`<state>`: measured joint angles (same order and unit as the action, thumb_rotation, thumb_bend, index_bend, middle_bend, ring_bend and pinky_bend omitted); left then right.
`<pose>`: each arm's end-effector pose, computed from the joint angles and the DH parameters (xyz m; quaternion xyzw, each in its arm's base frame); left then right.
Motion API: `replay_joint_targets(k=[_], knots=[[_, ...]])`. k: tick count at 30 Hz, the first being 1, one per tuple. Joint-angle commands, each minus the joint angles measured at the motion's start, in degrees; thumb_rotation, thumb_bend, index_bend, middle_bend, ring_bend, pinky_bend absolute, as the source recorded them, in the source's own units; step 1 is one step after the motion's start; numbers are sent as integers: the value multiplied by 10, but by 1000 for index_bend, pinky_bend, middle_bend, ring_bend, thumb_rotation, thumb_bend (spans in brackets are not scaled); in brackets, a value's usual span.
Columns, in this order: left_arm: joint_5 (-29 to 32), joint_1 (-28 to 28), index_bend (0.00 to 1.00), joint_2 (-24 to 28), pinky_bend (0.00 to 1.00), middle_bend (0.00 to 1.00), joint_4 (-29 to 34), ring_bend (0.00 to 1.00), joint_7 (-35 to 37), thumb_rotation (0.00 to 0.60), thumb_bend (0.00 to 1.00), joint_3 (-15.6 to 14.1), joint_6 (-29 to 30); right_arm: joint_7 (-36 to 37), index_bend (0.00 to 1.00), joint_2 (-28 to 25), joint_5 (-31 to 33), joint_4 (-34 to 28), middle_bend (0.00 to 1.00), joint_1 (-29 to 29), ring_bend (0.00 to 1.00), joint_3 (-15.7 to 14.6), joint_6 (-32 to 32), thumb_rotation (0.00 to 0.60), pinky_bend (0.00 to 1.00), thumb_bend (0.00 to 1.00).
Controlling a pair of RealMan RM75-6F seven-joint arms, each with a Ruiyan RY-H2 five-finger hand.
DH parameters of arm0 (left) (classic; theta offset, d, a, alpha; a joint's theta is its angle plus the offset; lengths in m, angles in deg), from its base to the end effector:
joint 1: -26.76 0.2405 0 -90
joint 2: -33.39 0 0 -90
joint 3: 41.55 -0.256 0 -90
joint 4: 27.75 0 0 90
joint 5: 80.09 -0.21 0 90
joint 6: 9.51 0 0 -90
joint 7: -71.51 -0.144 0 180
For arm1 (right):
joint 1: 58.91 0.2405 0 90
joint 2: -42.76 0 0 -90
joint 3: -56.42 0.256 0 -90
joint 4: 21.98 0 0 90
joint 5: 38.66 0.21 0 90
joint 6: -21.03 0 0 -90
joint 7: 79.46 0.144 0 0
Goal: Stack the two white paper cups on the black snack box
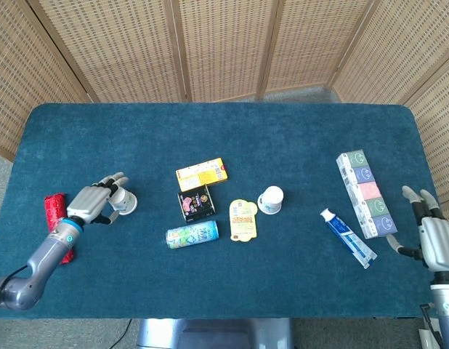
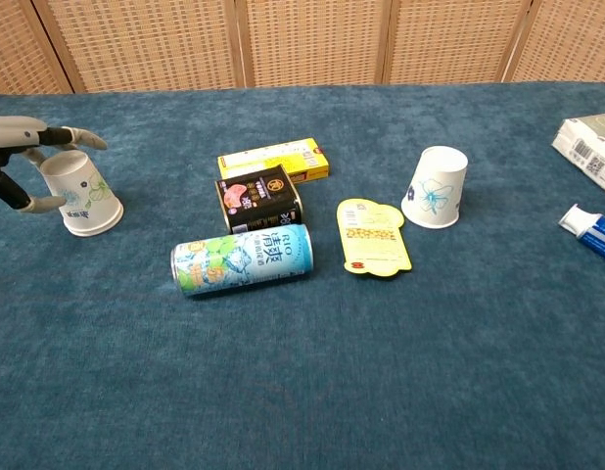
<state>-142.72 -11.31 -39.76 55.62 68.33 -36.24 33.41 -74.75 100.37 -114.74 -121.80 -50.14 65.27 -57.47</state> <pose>-0.2512 0.3431 0.0523 -0.7163 -0.4819 -0.2664 0.4287 -0.2962 -0.2201 0.1905 0.5396 -0.4389 0.4174 0.5848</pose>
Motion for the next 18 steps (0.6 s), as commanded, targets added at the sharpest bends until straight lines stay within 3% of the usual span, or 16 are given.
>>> replay_joint_targets(k=[1, 4, 8, 18], knots=[[3, -4, 93, -13, 359, 8, -13, 33, -1, 600, 478, -1, -5, 1, 0, -1, 0, 0, 183, -1, 0, 0, -1, 600, 318, 283], [-1, -4, 207, -26, 504, 89, -26, 168, 0, 600, 478, -1, -2, 3, 0, -4, 0, 0, 182, -4, 0, 0, -4, 600, 318, 282], [-5, -3, 309, -36, 601, 187, -37, 287, 0, 600, 478, -1, 4, 5, 0, -6, -1, -2, 183, -6, 0, 0, -7, 600, 317, 281], [-20, -1, 348, -34, 639, 256, -36, 336, 14, 600, 478, 0, 9, 5, 0, -6, 1, -2, 183, -4, 0, 1, -4, 600, 318, 281]])
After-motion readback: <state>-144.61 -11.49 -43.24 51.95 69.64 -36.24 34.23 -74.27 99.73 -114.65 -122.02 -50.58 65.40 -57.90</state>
